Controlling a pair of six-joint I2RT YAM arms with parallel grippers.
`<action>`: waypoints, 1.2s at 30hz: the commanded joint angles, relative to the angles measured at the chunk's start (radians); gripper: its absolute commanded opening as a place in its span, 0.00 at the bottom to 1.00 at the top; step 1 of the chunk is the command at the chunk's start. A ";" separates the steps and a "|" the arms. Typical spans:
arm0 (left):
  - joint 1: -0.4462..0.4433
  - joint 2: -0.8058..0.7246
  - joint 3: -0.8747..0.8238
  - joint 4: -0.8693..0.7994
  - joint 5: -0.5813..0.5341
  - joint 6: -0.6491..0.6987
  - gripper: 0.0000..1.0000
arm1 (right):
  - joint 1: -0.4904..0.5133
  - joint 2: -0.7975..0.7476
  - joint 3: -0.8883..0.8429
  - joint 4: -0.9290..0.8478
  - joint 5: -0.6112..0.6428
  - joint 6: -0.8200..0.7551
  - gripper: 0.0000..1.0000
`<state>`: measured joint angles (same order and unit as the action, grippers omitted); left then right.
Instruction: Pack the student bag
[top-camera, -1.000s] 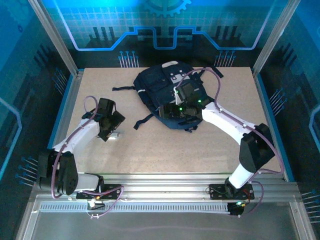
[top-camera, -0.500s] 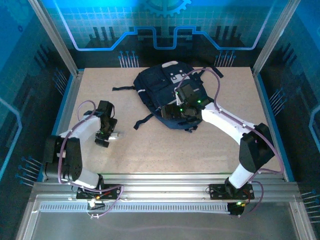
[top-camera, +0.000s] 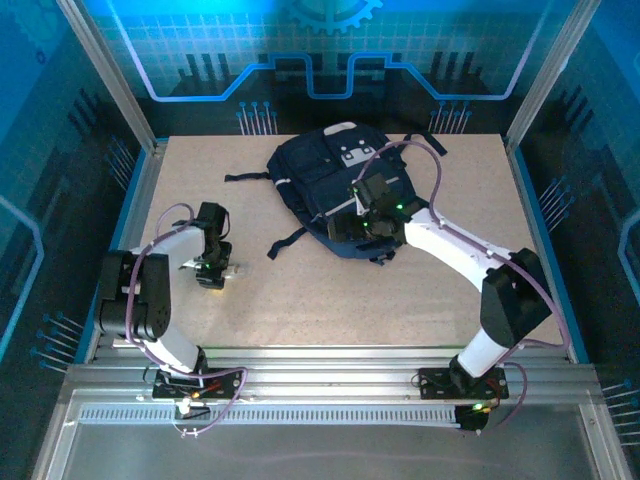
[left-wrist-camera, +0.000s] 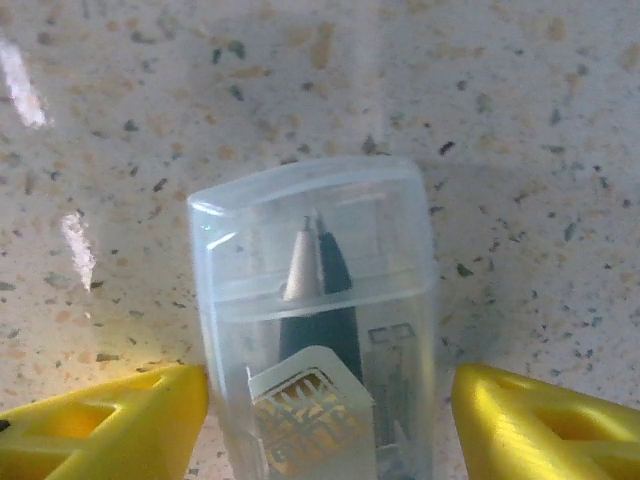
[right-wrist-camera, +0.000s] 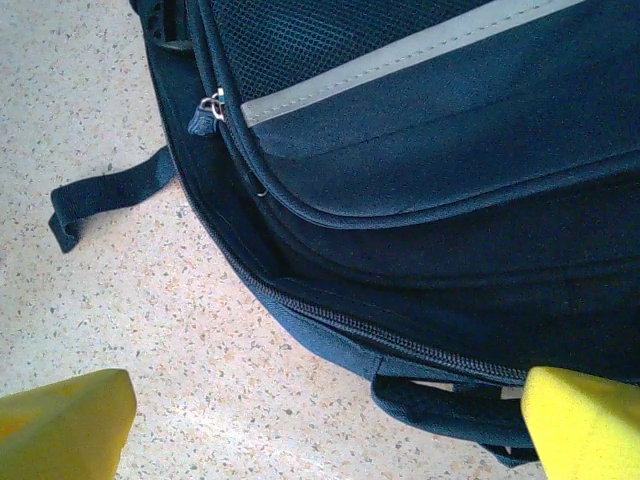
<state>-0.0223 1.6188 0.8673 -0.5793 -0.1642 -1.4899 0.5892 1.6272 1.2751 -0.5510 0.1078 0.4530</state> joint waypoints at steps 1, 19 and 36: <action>0.008 0.056 -0.023 0.058 0.036 -0.036 0.60 | 0.010 -0.036 -0.011 -0.015 0.040 -0.014 1.00; -0.129 -0.108 0.112 0.069 0.029 0.010 0.39 | 0.020 -0.040 -0.007 0.122 -0.233 -0.066 1.00; -0.401 -0.030 0.251 0.269 0.207 -0.108 0.39 | 0.014 0.036 0.002 0.274 -0.487 -0.038 0.90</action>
<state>-0.4137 1.5955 1.0740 -0.3492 0.0036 -1.5734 0.6010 1.6341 1.2751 -0.3115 -0.3275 0.4107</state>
